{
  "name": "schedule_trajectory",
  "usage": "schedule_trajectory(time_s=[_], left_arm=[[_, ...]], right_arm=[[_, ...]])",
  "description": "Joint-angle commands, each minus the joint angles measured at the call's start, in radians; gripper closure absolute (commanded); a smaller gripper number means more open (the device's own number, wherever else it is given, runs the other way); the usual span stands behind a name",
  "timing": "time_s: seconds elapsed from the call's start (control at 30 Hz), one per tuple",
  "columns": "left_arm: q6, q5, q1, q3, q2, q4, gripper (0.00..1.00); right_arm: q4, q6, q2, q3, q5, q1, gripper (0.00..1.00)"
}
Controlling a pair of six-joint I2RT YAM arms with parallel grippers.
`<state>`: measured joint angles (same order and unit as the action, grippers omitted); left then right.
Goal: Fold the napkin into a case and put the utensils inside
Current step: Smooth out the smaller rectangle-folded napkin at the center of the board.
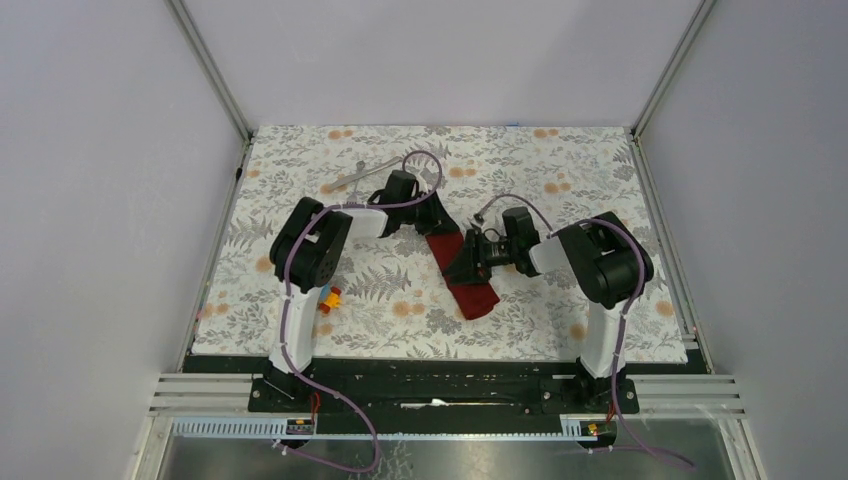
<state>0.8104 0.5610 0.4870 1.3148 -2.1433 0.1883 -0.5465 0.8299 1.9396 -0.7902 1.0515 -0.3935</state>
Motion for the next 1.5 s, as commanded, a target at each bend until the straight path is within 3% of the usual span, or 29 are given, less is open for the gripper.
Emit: schedule_trajectory(time_s=[0.0, 0.13, 0.23, 0.3, 0.53, 0.6, 0.83, 0.97, 1.1, 1.17, 1.33, 1.47], left_arm=[[0.018, -0.040, -0.004, -0.037, -0.097, 0.023, 0.74], [-0.013, -0.057, -0.013, -0.018, -0.115, -0.020, 0.75], [-0.043, -0.068, -0.016, -0.001, -0.100, -0.058, 0.75], [-0.056, -0.069, -0.017, 0.006, -0.093, -0.075, 0.75], [-0.039, -0.067, -0.018, -0.020, -0.088, -0.053, 0.75], [-0.042, -0.065, -0.018, -0.021, -0.093, -0.055, 0.75], [-0.049, -0.074, -0.018, -0.017, -0.038, -0.064, 0.73], [-0.048, -0.028, -0.018, 0.037, 0.043, -0.104, 0.62], [-0.051, -0.007, -0.018, 0.060, 0.193, -0.152, 0.49], [-0.071, -0.048, -0.020, 0.052, 0.287, -0.183, 0.46], [-0.120, -0.106, -0.042, -0.002, 0.501, -0.290, 0.44], [-0.080, -0.058, -0.070, -0.142, 0.680, -0.264, 0.42]], right_arm=[[-0.183, 0.055, 0.033, 0.093, 0.087, -0.004, 0.43], [-0.142, 0.033, -0.063, 0.166, 0.070, -0.002, 0.43], [0.132, -0.115, -0.212, 0.113, 0.036, -0.002, 0.40], [0.213, -0.159, -0.260, 0.087, 0.027, -0.006, 0.36], [0.038, -0.118, -0.122, 0.237, -0.004, -0.005, 0.39], [0.070, -0.144, -0.121, 0.262, -0.055, -0.005, 0.39], [0.522, -0.333, -0.350, 0.128, -0.271, -0.011, 0.37], [0.750, -0.399, -0.465, 0.052, -0.394, -0.033, 0.34], [0.872, -0.403, -0.518, -0.022, -0.645, -0.173, 0.34], [0.847, -0.344, -0.516, -0.040, -0.690, -0.267, 0.40], [0.750, -0.197, -0.393, -0.090, -0.825, -0.434, 0.66], [0.747, -0.137, -0.315, -0.116, -0.929, -0.463, 0.70]])
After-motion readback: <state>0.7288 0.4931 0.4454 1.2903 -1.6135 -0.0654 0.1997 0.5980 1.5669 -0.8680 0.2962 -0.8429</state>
